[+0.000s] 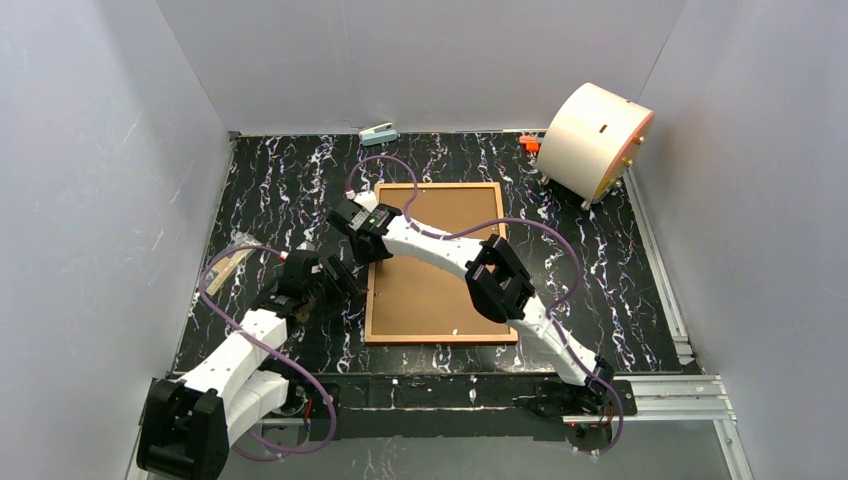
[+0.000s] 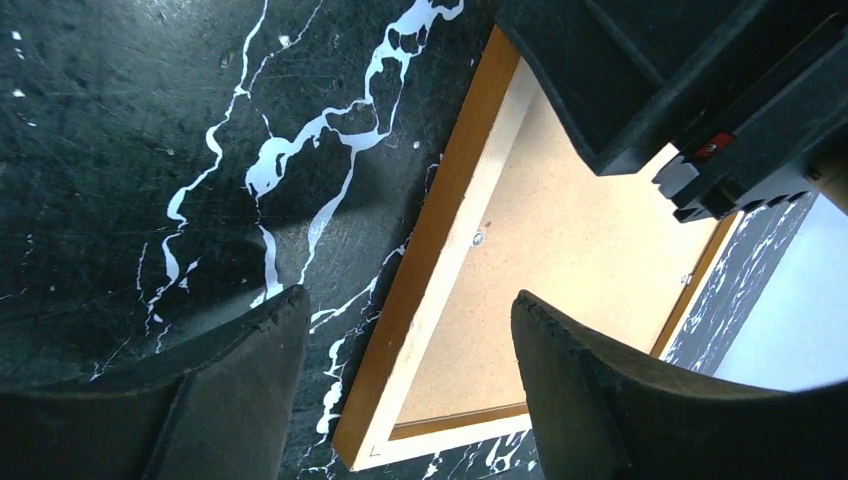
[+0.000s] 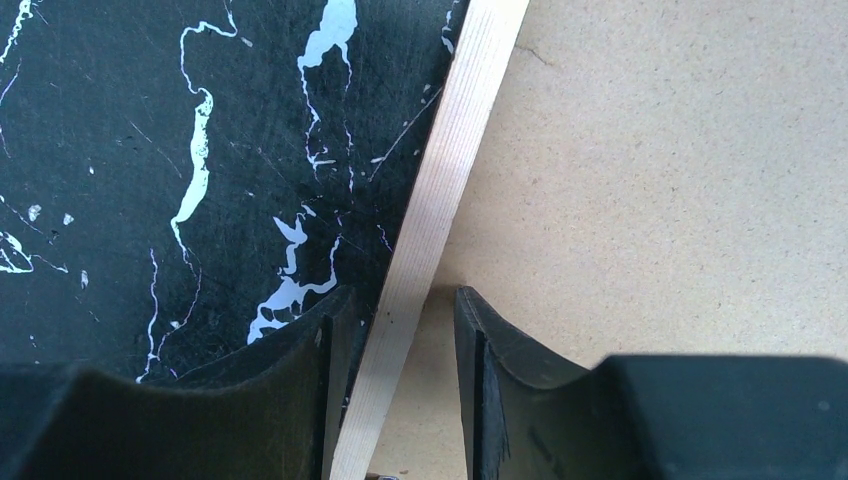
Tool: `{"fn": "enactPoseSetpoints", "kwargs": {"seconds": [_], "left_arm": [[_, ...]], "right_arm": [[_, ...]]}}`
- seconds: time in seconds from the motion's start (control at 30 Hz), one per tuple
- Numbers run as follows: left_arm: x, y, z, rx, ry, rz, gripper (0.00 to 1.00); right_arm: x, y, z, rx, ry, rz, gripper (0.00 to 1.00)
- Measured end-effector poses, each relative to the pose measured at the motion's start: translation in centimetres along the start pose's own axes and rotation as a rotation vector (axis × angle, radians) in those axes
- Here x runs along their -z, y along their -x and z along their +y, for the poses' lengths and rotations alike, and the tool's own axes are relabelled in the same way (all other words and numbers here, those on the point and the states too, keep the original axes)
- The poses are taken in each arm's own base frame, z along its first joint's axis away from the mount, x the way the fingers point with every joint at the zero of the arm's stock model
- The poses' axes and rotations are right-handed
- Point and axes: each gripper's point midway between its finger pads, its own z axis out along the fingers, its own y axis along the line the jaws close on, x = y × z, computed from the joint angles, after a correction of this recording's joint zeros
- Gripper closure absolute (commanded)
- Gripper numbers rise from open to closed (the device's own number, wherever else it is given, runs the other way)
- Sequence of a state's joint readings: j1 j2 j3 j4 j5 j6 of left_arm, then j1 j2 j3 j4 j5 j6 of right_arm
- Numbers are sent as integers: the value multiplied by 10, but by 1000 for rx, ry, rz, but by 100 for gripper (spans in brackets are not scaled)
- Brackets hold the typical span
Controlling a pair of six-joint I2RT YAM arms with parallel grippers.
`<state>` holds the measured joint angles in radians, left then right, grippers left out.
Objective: Put the photo into the frame
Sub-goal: Install the photo frame at the center of the board.
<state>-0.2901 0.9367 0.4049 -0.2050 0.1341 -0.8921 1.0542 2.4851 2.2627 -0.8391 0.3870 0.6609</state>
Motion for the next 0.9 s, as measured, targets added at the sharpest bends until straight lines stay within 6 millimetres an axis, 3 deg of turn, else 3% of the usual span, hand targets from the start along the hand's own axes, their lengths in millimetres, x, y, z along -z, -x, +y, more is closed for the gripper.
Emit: {"fn": "enactPoseSetpoints", "kwargs": {"seconds": [0.67,0.8,0.9], "left_arm": [[-5,-8,-1,13,-22,35,28],[-3,-5,2,17,-7,11,27],[-1,-3,4,17,4,-5,26]], "right_arm": [[3,0,0,-23,6,-6,50],[17,5,-4,-28,18,-31,50],[42,18,-9,-23,41,-83,50]]}}
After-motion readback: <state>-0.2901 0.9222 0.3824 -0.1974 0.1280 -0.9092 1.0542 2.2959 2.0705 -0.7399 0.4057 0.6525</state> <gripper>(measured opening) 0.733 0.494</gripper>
